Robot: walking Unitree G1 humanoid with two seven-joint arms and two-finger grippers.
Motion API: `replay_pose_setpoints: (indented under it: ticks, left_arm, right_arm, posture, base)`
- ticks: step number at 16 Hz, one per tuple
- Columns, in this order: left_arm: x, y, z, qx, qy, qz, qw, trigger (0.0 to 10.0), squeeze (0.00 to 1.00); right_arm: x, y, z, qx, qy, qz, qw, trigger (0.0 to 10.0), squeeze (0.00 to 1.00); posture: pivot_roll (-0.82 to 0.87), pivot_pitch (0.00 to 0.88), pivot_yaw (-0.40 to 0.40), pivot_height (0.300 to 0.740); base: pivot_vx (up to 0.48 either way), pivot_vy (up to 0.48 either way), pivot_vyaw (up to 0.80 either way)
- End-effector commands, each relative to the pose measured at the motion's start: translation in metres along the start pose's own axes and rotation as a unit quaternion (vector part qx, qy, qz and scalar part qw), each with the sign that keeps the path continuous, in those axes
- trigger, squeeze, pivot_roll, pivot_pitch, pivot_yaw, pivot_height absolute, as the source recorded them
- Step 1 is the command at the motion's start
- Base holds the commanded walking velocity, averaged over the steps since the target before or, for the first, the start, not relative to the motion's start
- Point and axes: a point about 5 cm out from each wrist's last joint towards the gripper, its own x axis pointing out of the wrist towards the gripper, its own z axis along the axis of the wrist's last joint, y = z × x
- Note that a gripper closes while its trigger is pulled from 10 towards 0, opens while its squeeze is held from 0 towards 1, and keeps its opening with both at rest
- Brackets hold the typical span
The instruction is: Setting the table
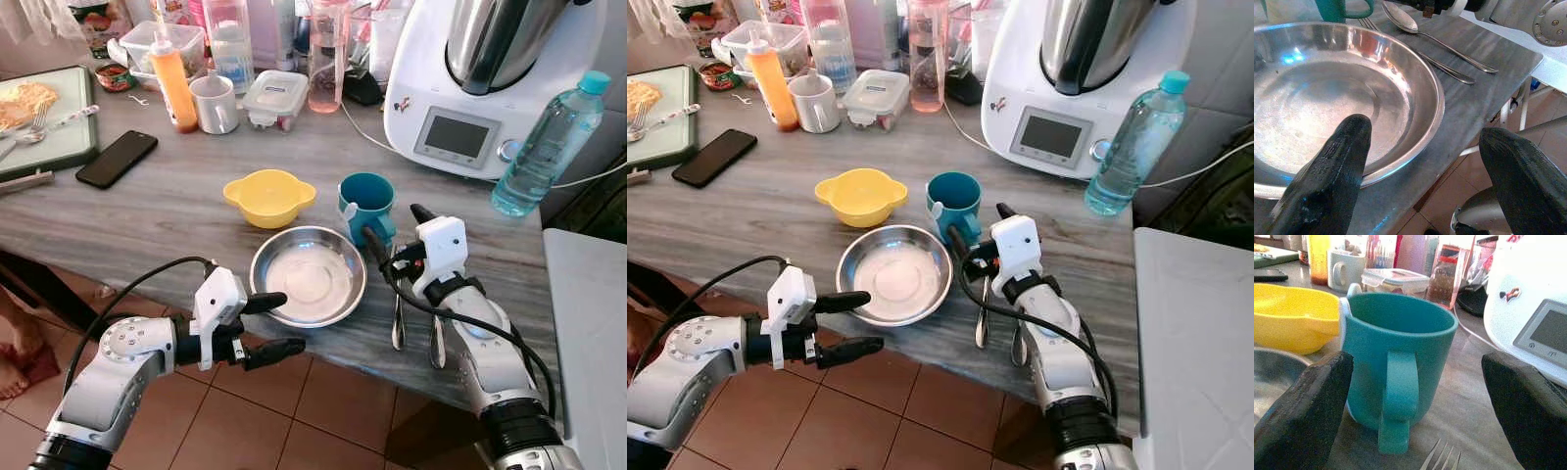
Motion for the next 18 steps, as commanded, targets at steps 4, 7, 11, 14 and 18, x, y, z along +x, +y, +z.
replay_pose_setpoints:
  ticks: [4,7,11,14,18]
  left_arm:
    - [-0.002,-0.002,0.011,0.013,0.001,0.004,1.0,10.0,0.0]
    - [0.0,-0.004,0.02,0.018,-0.012,0.005,1.0,10.0,0.0]
    - [0.0,-0.001,0.032,0.023,-0.029,0.018,0.999,10.0,0.0]
    - [0.002,0.003,0.05,0.03,-0.068,0.049,0.996,10.0,0.0]
    - [0.008,0.004,0.065,0.04,-0.124,0.112,0.985,10.0,0.0]
  right_arm:
    - [-0.002,-0.004,0.019,-0.018,-0.036,-0.02,0.999,10.0,1.0]
    - [-0.007,-0.003,0.032,-0.028,-0.055,-0.03,0.998,10.0,1.0]
    - [-0.018,0.005,0.048,-0.041,-0.079,-0.043,0.995,10.0,1.0]
    - [-0.03,0.007,0.051,-0.042,-0.08,-0.065,0.994,10.0,1.0]
    - [-0.055,0.003,0.055,-0.057,-0.07,-0.125,0.988,10.0,1.0]
  posture:
    - [0.17,0.138,-0.005,0.74]
    - [0.17,0.136,-0.007,0.74]
    - [0.17,0.125,-0.013,0.74]
    - [0.17,0.118,-0.016,0.74]
    - [0.18,0.094,-0.036,0.74]
  base:
    - [0.0,0.0,0.0]
    - [0.0,0.0,0.0]
    - [0.0,0.0,0.0]
    - [0.0,0.0,0.0]
    - [0.0,0.0,0.0]
